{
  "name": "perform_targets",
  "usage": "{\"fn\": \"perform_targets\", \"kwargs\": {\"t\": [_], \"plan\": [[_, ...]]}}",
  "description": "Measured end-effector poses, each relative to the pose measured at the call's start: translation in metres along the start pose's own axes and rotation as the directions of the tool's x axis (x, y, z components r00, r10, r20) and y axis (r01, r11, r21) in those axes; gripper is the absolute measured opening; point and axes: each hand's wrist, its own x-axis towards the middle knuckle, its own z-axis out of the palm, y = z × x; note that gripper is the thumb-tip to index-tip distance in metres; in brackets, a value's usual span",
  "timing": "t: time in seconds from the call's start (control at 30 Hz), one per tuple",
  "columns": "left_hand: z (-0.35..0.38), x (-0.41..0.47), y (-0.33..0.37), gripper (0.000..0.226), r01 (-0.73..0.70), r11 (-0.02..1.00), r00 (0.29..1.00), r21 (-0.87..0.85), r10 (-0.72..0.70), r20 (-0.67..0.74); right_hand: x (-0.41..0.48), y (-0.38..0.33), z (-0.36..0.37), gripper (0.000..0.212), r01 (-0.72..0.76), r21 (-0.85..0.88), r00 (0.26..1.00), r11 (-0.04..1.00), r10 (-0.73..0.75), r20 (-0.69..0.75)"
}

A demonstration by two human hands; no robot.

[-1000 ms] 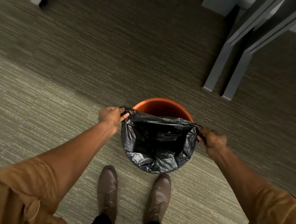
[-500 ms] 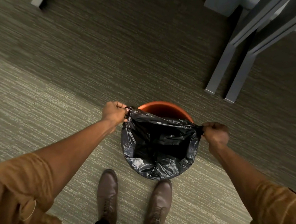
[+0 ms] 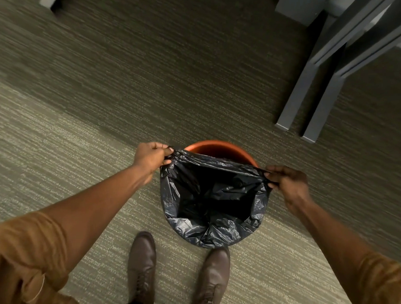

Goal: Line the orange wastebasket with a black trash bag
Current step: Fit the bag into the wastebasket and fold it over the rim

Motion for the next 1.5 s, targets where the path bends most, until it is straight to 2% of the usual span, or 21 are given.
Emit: {"fn": "perform_targets", "kwargs": {"t": [0.17, 0.3, 0.4, 0.5, 0.67, 0.8, 0.87, 1.0, 1.07, 1.13, 1.2, 1.27, 1.3, 1.33, 1.37, 1.4, 1.43, 1.47, 1.5], "plan": [[0.003, -0.002, 0.009, 0.008, -0.156, 0.966, 0.987, 0.205, 0.147, 0.06, -0.001, -0.008, 0.008, 0.012, 0.092, -0.148, 0.996, 0.985, -0.094, -0.004], [0.01, -0.004, 0.013, 0.009, -0.252, 0.923, 0.966, 0.292, 0.224, 0.125, 0.001, -0.014, 0.016, 0.008, 0.085, -0.131, 0.995, 0.988, -0.092, -0.044], [0.014, -0.003, 0.015, 0.012, -0.282, 0.905, 0.959, 0.32, 0.252, 0.132, 0.004, -0.016, 0.023, 0.011, 0.067, -0.131, 0.992, 0.989, -0.081, -0.098], [0.016, 0.001, 0.014, 0.014, -0.282, 0.904, 0.959, 0.321, 0.261, 0.108, 0.009, -0.017, 0.03, 0.008, 0.049, -0.05, 0.989, 0.998, -0.055, -0.136], [0.02, 0.011, 0.012, 0.008, -0.3, 0.907, 0.954, 0.297, 0.294, 0.064, 0.021, -0.015, 0.039, 0.017, 0.004, 0.025, 0.985, 1.0, 0.001, -0.171], [0.023, 0.019, 0.008, 0.017, -0.365, 0.852, 0.928, 0.375, 0.367, 0.07, 0.029, -0.014, 0.047, 0.018, 0.008, -0.037, 0.985, 0.999, -0.014, -0.173], [0.025, 0.027, 0.005, 0.019, -0.319, 0.862, 0.945, 0.394, 0.318, 0.07, 0.03, -0.012, 0.053, 0.019, -0.027, -0.052, 0.985, 0.998, 0.018, -0.169], [0.028, 0.038, 0.0, 0.022, -0.115, 0.935, 0.993, 0.337, 0.122, 0.001, 0.034, -0.01, 0.055, 0.021, -0.181, -0.075, 0.975, 0.981, 0.169, -0.143], [0.026, 0.04, -0.005, 0.018, -0.06, 0.923, 0.997, 0.38, 0.073, -0.021, 0.035, -0.011, 0.055, 0.023, -0.251, -0.046, 0.96, 0.967, 0.243, -0.14], [0.021, 0.041, -0.013, 0.012, -0.005, 0.863, 1.0, 0.506, 0.018, -0.021, 0.033, -0.009, 0.052, 0.023, -0.284, -0.056, 0.951, 0.957, 0.274, -0.147], [0.012, 0.039, -0.022, 0.024, -0.006, 0.786, 0.999, 0.619, 0.027, -0.025, 0.034, -0.004, 0.046, 0.024, -0.269, -0.103, 0.952, 0.958, 0.248, -0.181], [0.003, 0.033, -0.025, 0.022, -0.073, 0.737, 0.989, 0.672, 0.139, -0.045, 0.031, 0.003, 0.037, 0.02, -0.185, -0.214, 0.96, 0.959, 0.13, -0.249], [0.0, 0.025, -0.025, 0.021, -0.153, 0.695, 0.963, 0.703, 0.264, -0.052, 0.028, 0.006, 0.034, 0.02, -0.108, -0.319, 0.953, 0.941, 0.006, -0.304], [-0.003, 0.016, -0.024, 0.021, -0.27, 0.609, 0.899, 0.745, 0.437, -0.032, 0.021, 0.008, 0.032, 0.02, 0.005, -0.43, 0.927, 0.903, -0.165, -0.336], [-0.004, 0.006, -0.024, 0.026, -0.392, 0.47, 0.794, 0.79, 0.607, 0.033, 0.012, 0.009, 0.031, 0.019, 0.149, -0.543, 0.878, 0.826, -0.364, -0.312], [-0.004, -0.006, -0.026, 0.034, -0.495, 0.286, 0.675, 0.82, 0.721, 0.156, 0.001, 0.011, 0.032, 0.02, 0.313, -0.632, 0.797, 0.709, -0.558, -0.23], [-0.002, -0.019, -0.027, 0.043, -0.577, 0.1, 0.56, 0.81, 0.771, 0.304, -0.011, 0.01, 0.035, 0.023, 0.463, -0.689, 0.694, 0.557, -0.711, -0.108], [0.002, -0.032, -0.031, 0.051, -0.64, -0.056, 0.465, 0.767, 0.766, 0.444, -0.026, 0.006, 0.042, 0.026, 0.567, -0.722, 0.596, 0.396, -0.803, 0.028], [0.007, -0.046, -0.037, 0.055, -0.681, -0.178, 0.398, 0.71, 0.725, 0.563, -0.036, 0.007, 0.049, 0.029, 0.639, -0.727, 0.518, 0.253, -0.84, 0.163]]}}
